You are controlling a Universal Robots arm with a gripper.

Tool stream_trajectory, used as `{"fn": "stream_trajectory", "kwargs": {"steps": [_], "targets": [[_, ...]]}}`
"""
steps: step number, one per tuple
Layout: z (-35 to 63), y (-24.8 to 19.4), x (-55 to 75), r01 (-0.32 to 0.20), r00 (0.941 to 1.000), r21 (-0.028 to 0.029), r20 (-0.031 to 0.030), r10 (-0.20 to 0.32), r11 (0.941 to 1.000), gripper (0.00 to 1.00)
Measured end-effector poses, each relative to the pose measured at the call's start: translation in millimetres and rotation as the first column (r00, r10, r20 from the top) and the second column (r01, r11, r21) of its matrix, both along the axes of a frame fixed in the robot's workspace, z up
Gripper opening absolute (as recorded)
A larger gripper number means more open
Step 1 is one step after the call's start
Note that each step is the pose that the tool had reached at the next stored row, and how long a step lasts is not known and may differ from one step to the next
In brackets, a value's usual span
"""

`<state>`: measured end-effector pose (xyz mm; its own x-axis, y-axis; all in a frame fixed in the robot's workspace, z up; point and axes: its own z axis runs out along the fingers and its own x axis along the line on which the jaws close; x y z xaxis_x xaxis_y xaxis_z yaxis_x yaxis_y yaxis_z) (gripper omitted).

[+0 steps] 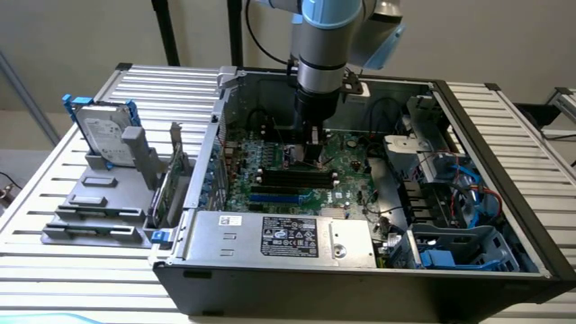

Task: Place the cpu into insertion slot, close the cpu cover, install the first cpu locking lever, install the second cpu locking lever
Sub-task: 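Place the cpu into insertion slot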

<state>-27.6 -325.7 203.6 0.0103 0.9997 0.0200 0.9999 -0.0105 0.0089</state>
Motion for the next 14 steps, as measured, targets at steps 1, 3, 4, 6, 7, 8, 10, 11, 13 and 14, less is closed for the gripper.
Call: {"fn": "stream_trajectory", "kwargs": {"steps": [1,3,4,6,7,8,10,11,13,14], "targets": [[-0.2,0.0,0.0,0.000,1.0000,-0.0002,0.0002,0.000,1.0000,0.55],[-0.5,0.0,-0.1,0.000,1.0000,-0.0007,0.0009,0.000,1.0000,0.55],[-0.7,0.0,-0.2,0.000,1.0000,-0.0008,0.0014,0.000,1.0000,0.55],[-1.1,0.0,-0.5,0.000,1.0000,-0.0009,0.0025,0.000,1.0000,0.55],[-1.3,0.0,-0.8,0.000,1.0000,-0.0009,0.0031,0.000,1.0000,0.55],[-1.5,0.0,-1.3,0.000,1.0000,-0.0009,0.0038,0.000,1.0000,0.55],[-2.0,0.0,-1.9,0.000,1.0000,-0.0009,0.0053,0.000,1.0000,0.55],[-2.2,0.0,-2.1,0.000,1.0000,-0.0009,0.0062,0.000,1.0000,0.55],[-2.8,0.0,-2.1,0.000,1.0000,-0.0009,0.0080,0.000,1.0000,0.55],[-3.1,0.0,-2.1,0.000,1.0000,-0.0009,0.0087,0.000,1.0000,0.55]]}}
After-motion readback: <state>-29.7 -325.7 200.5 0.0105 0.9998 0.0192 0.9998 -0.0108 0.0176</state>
